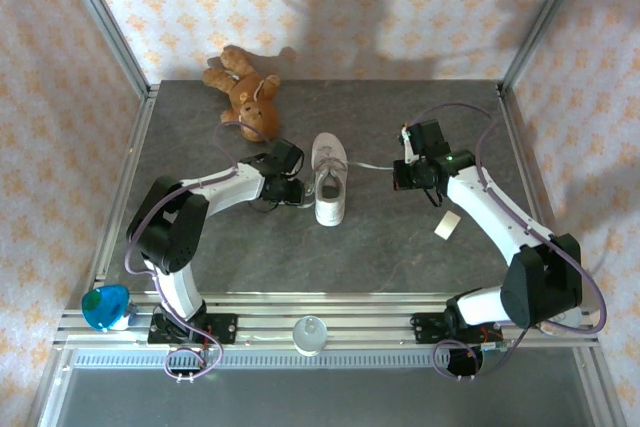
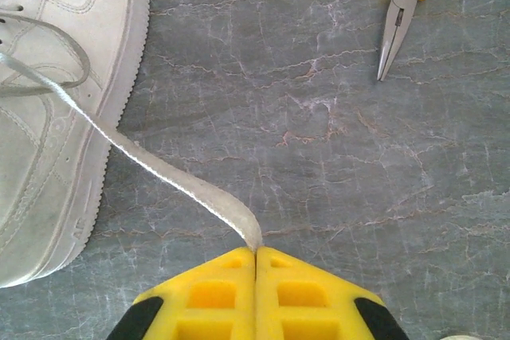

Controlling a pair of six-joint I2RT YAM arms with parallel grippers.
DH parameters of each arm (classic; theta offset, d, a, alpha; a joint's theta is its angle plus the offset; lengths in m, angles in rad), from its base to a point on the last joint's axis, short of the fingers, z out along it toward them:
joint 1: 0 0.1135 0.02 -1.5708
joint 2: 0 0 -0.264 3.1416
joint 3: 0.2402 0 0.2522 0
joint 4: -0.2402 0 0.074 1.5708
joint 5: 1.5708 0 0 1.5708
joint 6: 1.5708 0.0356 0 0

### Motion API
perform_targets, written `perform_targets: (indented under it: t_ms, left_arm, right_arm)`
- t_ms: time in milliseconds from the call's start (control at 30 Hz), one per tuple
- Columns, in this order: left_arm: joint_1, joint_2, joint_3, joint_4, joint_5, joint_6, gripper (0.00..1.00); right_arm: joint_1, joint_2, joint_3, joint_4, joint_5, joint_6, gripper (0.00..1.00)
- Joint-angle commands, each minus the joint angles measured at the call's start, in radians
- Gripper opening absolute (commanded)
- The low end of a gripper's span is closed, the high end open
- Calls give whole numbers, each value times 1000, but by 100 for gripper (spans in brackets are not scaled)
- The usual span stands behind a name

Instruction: Tie the shoes

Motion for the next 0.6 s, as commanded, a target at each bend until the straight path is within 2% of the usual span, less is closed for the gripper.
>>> perform_targets:
  t_ms: [0,367,400,467,500,567]
  left_arm:
    - [3,9,-18,30,-32,-32,35]
    - [3,40,-63,28,-88,-53,32]
    - [3,40,-60,11,-99,-47,27]
    - [13,34,-54,-24,-120,-42,6]
    - [26,27,-51,-41,-124,-39,0]
    - [54,-4,-47,-69,-127,-26,0]
  right_arm:
    - [-4,0,24,-29,37,-7,0]
    - [-4,7,39,-26,51,-9,0]
    - [-4,6,45,-27,54,-10,0]
    - [-5,1,57,-30,62,-12,0]
    - [-5,-4,64,-31,65,-13,0]
    - [-7,-13,75,-32,73,-19,0]
